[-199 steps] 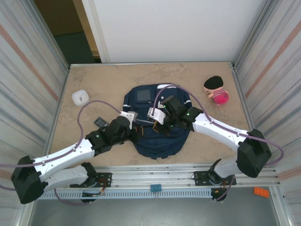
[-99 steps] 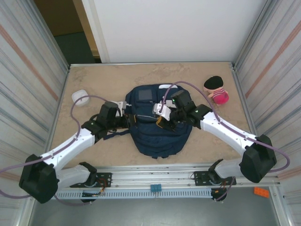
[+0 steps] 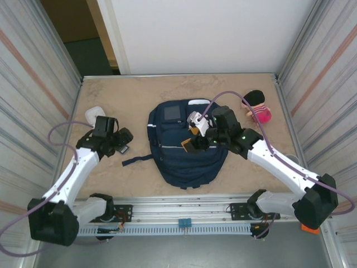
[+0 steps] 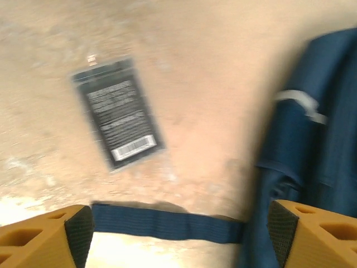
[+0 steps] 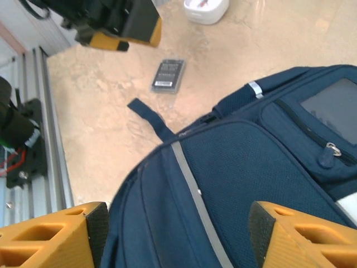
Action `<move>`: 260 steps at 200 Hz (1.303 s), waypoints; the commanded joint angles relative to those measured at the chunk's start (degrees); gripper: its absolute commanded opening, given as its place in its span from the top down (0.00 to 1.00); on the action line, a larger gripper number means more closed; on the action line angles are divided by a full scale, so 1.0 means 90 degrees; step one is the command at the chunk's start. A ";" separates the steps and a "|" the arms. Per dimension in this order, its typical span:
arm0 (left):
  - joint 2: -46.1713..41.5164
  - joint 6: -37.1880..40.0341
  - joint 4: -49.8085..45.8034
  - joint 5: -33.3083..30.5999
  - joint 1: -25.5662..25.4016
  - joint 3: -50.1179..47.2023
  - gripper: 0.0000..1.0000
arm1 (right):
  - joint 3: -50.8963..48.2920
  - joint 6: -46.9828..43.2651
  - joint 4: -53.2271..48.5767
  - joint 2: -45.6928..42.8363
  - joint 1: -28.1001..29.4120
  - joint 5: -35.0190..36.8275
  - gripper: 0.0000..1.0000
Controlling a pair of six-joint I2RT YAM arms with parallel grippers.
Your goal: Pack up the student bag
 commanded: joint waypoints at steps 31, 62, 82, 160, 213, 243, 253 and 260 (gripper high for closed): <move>0.1621 -0.0091 -0.0628 -0.0400 0.0132 0.0732 0.15 | -0.0110 0.0631 0.0582 0.0316 0.0408 0.0043 0.31; 0.2362 -0.0002 -0.0463 -0.0472 0.0215 0.0986 0.15 | -0.0199 0.0677 0.0792 0.0449 0.0437 -0.0267 0.31; 0.2826 0.0112 -0.0347 -0.0276 0.0373 0.1171 0.15 | -0.0232 0.0658 0.0827 0.0490 0.0464 -0.0348 0.32; 0.3741 0.0133 0.0072 0.0023 0.0608 0.1231 0.24 | -0.0214 0.0563 0.0797 0.0505 0.0476 -0.0377 0.33; 0.3781 -0.0051 0.0338 0.0208 0.0674 0.0931 0.45 | -0.0214 0.0574 0.0778 0.0447 0.0476 -0.0361 0.35; 0.3217 -0.0328 0.0307 0.0457 0.0670 0.0742 0.48 | -0.0267 0.0804 0.0867 0.0415 0.0464 -0.0311 0.35; 0.2921 -0.0493 0.0306 0.0618 0.0676 0.0640 0.49 | -0.0285 0.1020 0.0966 0.0402 0.0462 -0.0254 0.34; 0.2661 -0.0634 0.0332 0.0774 0.0667 0.0542 0.50 | -0.0310 0.1240 0.1083 0.0378 0.0464 -0.0174 0.34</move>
